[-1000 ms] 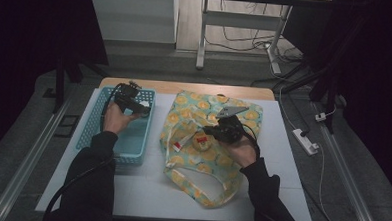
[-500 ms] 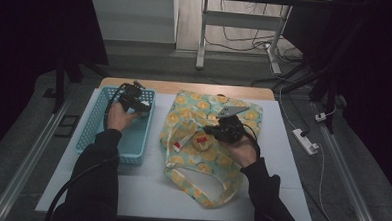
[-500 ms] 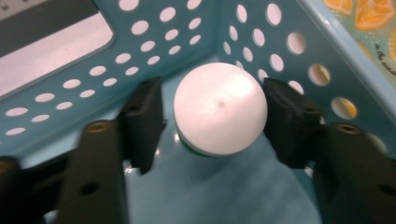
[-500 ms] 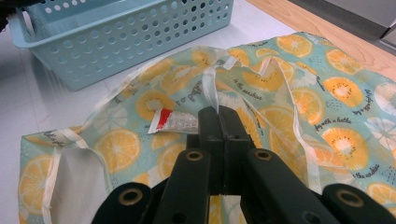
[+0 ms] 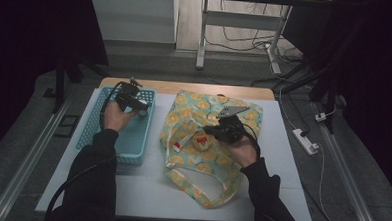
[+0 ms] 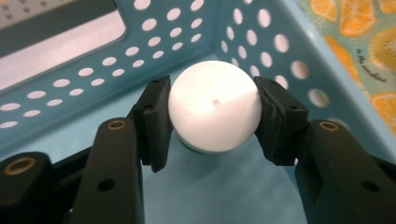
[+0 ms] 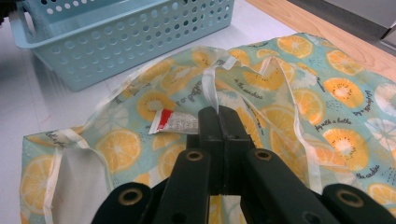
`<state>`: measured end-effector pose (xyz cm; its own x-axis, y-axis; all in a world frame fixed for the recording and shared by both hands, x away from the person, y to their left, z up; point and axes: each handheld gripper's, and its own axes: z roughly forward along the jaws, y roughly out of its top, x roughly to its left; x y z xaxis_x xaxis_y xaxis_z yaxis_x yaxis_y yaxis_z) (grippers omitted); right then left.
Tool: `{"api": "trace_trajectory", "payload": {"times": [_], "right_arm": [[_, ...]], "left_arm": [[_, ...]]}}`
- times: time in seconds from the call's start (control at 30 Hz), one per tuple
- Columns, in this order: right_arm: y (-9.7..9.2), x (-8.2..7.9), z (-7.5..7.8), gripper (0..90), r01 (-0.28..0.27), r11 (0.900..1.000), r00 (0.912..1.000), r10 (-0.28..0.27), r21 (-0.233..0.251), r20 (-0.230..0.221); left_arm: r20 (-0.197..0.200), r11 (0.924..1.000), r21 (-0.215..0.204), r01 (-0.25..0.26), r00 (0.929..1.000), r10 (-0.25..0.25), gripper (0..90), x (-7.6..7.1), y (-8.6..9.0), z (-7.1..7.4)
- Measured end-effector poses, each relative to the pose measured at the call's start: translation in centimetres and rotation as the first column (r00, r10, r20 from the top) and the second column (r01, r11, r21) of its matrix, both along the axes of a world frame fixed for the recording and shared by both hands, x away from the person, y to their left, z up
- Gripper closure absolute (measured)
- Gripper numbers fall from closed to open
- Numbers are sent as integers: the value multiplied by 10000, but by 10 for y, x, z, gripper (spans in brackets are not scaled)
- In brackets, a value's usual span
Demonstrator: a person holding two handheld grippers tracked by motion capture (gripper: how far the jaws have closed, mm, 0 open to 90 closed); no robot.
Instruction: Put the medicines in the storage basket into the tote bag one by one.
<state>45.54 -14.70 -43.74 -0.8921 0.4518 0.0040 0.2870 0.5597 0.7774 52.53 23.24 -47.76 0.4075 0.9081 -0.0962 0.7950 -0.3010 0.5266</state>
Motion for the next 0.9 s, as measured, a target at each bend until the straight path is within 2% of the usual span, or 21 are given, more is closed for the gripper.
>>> {"api": "trace_trajectory", "payload": {"times": [0.37,0.57,0.83,0.9], "right_arm": [[1,0,0,899,5,10000,10000,-5,17,-63],[-2,0,4,899,97,9998,10000,-97,193,10],[-4,1,4,899,128,9996,9999,-126,258,-66],[-4,1,4,898,129,9996,9999,-127,260,-80]], "left_arm": [[281,9988,-306,371,9989,-362,504,-16,1,25],[451,9966,-487,671,9969,-649,504,-25,-1,33],[688,9943,-426,973,9932,-943,504,-38,-2,44],[740,9932,-534,1033,9923,-993,504,-42,-1,47]]}}
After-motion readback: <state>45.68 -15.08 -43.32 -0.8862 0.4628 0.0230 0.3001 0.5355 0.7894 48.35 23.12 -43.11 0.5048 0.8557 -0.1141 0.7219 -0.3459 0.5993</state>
